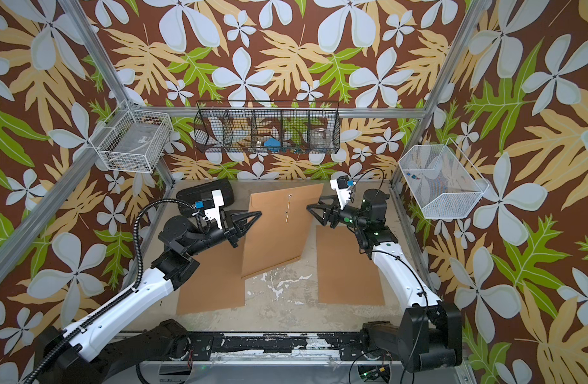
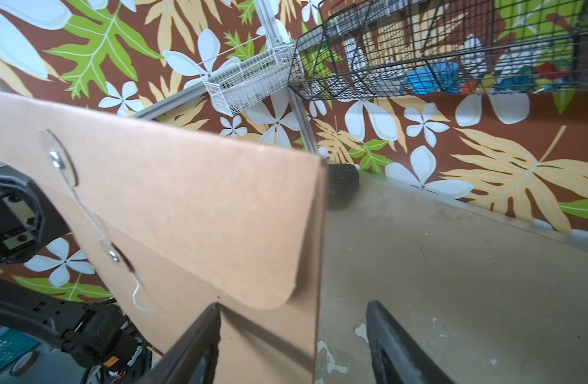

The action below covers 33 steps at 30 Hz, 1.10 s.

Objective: Open the file bag
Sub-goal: Pick up the file bag from the center of the board.

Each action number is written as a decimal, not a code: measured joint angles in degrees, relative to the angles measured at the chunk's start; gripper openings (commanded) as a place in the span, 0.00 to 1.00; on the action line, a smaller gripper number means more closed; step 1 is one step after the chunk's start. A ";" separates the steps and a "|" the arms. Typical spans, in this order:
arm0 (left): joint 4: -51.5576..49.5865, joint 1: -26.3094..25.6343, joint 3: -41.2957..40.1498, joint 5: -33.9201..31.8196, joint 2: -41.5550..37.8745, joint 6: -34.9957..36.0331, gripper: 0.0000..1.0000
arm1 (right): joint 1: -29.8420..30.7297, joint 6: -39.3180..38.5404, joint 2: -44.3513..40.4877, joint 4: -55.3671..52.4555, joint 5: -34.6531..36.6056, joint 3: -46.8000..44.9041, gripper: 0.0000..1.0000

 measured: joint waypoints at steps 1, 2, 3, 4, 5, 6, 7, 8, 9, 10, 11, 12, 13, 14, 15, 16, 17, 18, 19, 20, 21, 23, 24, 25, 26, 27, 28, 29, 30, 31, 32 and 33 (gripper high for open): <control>0.13 0.00 0.00 0.13 0.02 0.00 0.00 | 0.00 0.02 -0.13 0.50 -0.98 -0.04 0.68; 0.28 0.00 0.00 0.31 0.07 -0.09 0.00 | 0.00 0.11 -0.39 1.09 -1.51 -0.22 0.68; 0.31 0.00 0.00 0.44 0.13 -0.15 0.00 | 0.00 0.24 -0.63 1.64 -2.23 -0.48 0.68; 0.33 0.00 0.00 0.61 0.22 -0.15 0.00 | 0.00 0.44 -0.96 2.40 -2.97 -0.85 0.68; 0.39 0.00 0.00 0.74 0.37 -0.17 0.00 | 0.00 0.57 -1.20 2.89 -3.65 -1.07 0.67; 0.57 0.00 0.00 0.92 0.52 -0.17 0.00 | 0.00 0.90 -1.36 3.28 -4.17 -1.20 0.66; 0.79 0.00 0.00 1.07 0.72 -0.22 0.00 | 0.02 1.51 -1.49 3.65 -4.63 -1.25 0.66; 1.07 0.00 0.00 1.11 0.90 -0.46 0.00 | 0.02 1.55 -1.57 4.00 -5.31 -1.27 0.66; 1.38 0.00 0.00 1.11 1.05 -0.81 0.00 | 0.04 1.64 -1.64 4.20 -5.60 -1.29 0.66; 1.64 0.00 0.00 1.11 1.22 -0.87 0.00 | 0.04 1.66 -1.70 4.50 -5.84 -1.29 0.66; 1.95 0.00 0.00 1.14 1.36 -0.96 0.00 | 0.07 1.66 -1.77 4.59 -6.08 -1.29 0.65; 2.12 0.00 0.00 1.22 1.49 -1.01 0.00 | 0.07 1.68 -1.84 4.74 -6.25 -1.36 0.63; 2.40 0.00 0.00 1.29 1.62 -1.03 0.00 | 0.07 1.68 -1.92 4.87 -6.73 -1.40 0.61; 2.73 0.00 0.00 1.29 1.77 -1.03 0.00 | 0.04 1.84 -2.03 4.90 -6.88 -1.42 0.59; 2.93 0.02 0.00 1.29 1.95 -1.03 0.00 | 0.04 1.84 -2.16 4.87 -6.95 -1.46 0.56; 3.30 0.07 0.00 1.29 2.14 -1.03 0.00 | 0.04 1.84 -2.32 4.90 -7.06 -1.51 0.54; 3.50 0.22 0.00 1.25 2.38 -1.03 0.00 | 0.07 1.84 -2.51 4.87 -7.30 -1.53 0.51; 3.69 0.35 0.00 1.27 2.60 -1.03 0.00 | 0.13 1.84 -2.64 4.87 -7.43 -1.53 0.49; 3.91 0.52 0.00 1.25 2.86 -1.03 0.00 | 0.28 1.84 -2.93 4.85 -7.76 -1.53 0.47; 4.13 0.72 0.00 1.25 3.13 -1.09 0.00 | 0.31 1.84 -3.21 4.85 -8.20 -1.53 0.44; 4.22 0.79 0.00 1.22 3.28 -1.22 0.00 | 0.33 1.81 -3.45 4.87 -8.37 -1.55 0.43; 4.28 1.14 0.00 1.07 3.54 -1.22 0.00 | 0.39 1.77 -4.07 4.85 -8.52 -1.86 0.40; 4.26 1.29 0.00 1.03 3.63 -1.22 0.00 | 0.44 1.64 -4.33 4.70 -8.61 -1.92 0.39; 4.33 1.44 0.00 0.92 3.69 -1.22 0.00 | 0.44 1.60 -4.50 4.70 -8.66 -1.97 0.38; 4.42 1.55 0.00 0.83 3.76 -1.20 0.00 | 0.48 1.55 -4.61 4.70 -8.70 -1.97 0.37; 4.59 1.73 0.00 0.79 3.89 -1.20 0.00 | 0.55 1.42 -4.70 4.66 -8.70 -1.97 0.35; 4.61 1.92 0.00 0.61 4.02 -1.20 0.00 | 0.57 1.38 -4.74 4.55 -8.76 -1.97 0.34; 4.61 2.16 0.00 0.37 4.20 -1.20 0.00 | 0.59 1.27 -4.76 4.46 -8.90 -1.97 0.33; 4.59 2.43 0.00 0.13 4.39 -1.20 0.00 | 0.59 1.20 -4.79 4.39 -8.92 -1.97 0.32; 4.59 2.64 -0.02 -0.02 4.55 -1.20 0.00 | 0.70 1.16 -4.81 4.28 -8.92 -1.97 0.31; 4.59 2.82 -0.04 -0.09 4.57 -1.20 0.00 | 0.70 1.01 -4.83 4.15 -8.92 -1.97 0.29; 4.61 2.99 -0.15 -0.22 4.55 -1.18 0.00 | 0.83 0.74 -4.85 4.04 -8.92 -1.97 0.28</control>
